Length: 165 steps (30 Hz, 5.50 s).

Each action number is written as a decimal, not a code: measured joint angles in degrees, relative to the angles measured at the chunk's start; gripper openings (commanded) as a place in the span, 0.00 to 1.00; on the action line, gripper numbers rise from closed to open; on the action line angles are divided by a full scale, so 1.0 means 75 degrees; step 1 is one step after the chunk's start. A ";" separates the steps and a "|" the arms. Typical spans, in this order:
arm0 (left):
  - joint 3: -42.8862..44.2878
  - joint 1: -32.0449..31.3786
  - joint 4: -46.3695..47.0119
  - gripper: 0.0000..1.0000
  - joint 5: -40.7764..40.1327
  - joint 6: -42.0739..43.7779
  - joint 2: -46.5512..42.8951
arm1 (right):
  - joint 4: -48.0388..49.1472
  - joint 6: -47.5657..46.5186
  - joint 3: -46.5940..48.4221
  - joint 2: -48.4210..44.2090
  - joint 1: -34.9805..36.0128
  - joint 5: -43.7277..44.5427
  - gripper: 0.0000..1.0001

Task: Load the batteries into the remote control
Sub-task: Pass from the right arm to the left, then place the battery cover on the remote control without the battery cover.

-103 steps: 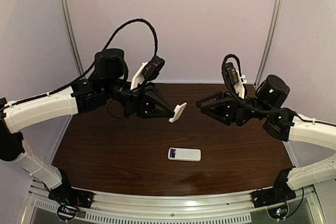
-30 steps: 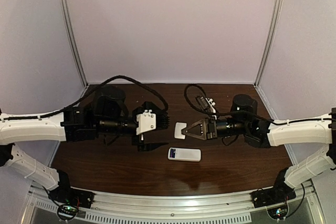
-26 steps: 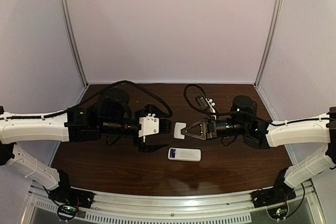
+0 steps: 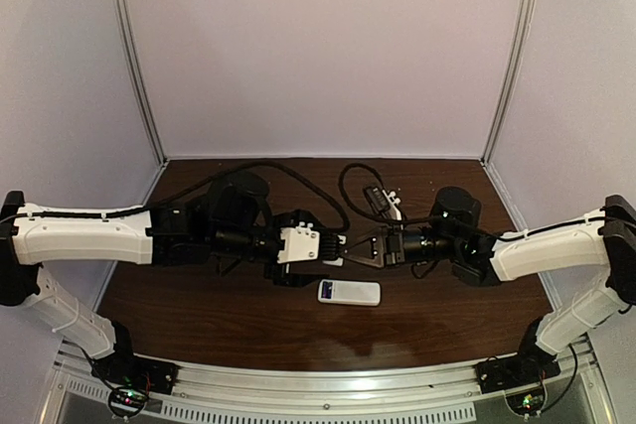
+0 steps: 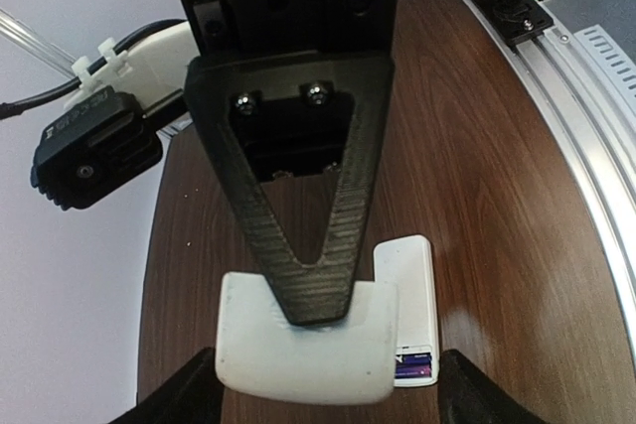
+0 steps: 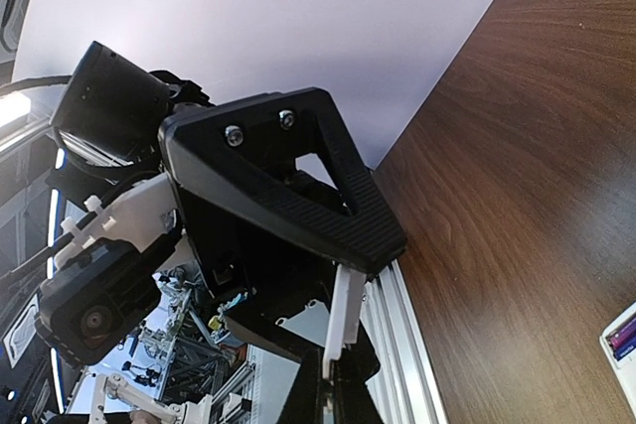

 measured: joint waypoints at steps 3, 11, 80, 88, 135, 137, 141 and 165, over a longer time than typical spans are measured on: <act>0.0003 0.0000 0.0012 0.68 0.0032 0.0003 0.0000 | 0.0064 0.0026 -0.0029 0.0055 0.0000 -0.0023 0.00; 0.0134 0.0000 0.0023 0.48 0.0122 0.0073 0.0026 | 0.0181 0.0122 -0.0079 0.0073 0.0006 -0.0085 0.00; -0.0169 0.1466 0.0513 0.30 0.1953 -0.0898 0.3223 | 0.1897 0.1667 -0.1105 0.2582 -0.0592 0.0685 0.44; -0.0143 0.1518 0.0562 0.32 0.1955 -0.0901 0.3413 | 0.2328 0.1996 -0.1046 0.2707 -0.0548 0.0664 0.79; 0.0128 0.1588 0.0437 0.32 0.2224 -0.1294 0.3815 | 0.1434 0.1973 -0.0172 0.3206 -0.0408 0.1017 0.10; 0.0187 0.1588 0.0414 0.32 0.2212 -0.1329 0.3873 | 0.1393 0.1953 -0.0160 0.3255 -0.0393 0.1023 0.08; 0.0265 0.1588 0.0399 0.32 0.2183 -0.1411 0.3920 | 0.1291 0.1920 -0.0038 0.3436 -0.0335 0.1040 0.05; 0.0504 0.1827 -0.0213 0.42 0.2282 -0.0860 0.3984 | 0.0195 0.1227 0.0198 0.3523 -0.0201 0.1064 0.02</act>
